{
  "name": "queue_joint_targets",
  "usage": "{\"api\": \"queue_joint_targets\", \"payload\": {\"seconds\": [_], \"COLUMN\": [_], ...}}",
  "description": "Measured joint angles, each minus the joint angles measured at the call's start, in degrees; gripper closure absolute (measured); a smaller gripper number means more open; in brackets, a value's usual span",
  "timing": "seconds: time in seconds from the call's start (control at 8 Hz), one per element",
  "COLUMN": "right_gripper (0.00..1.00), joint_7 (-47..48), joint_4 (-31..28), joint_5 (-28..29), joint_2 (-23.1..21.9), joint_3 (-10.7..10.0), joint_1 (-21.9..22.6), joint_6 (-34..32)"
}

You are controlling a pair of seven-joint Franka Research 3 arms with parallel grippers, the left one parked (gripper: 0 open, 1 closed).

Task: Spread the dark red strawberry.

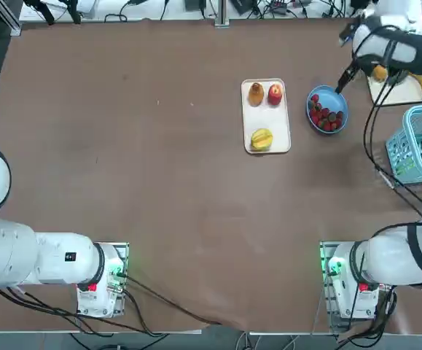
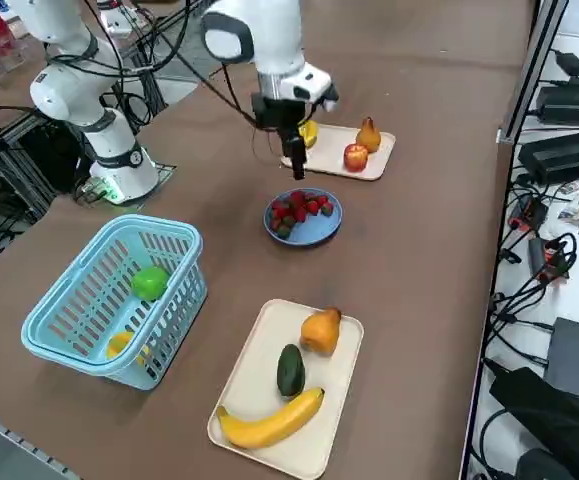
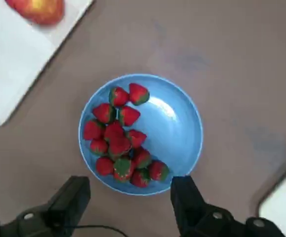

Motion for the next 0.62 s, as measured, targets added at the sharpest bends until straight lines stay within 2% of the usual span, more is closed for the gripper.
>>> {"api": "queue_joint_targets", "payload": {"seconds": [0.25, 0.62], "right_gripper": [0.0, 0.02], "joint_7": [-8.21, -10.32], "joint_4": [-0.21, -2.67], "joint_5": [0.0, 0.01], "joint_2": [2.64, 4.13], "joint_3": [0.02, 0.11], "joint_1": [0.15, 2.11], "joint_6": [3.59, 8.26]}}
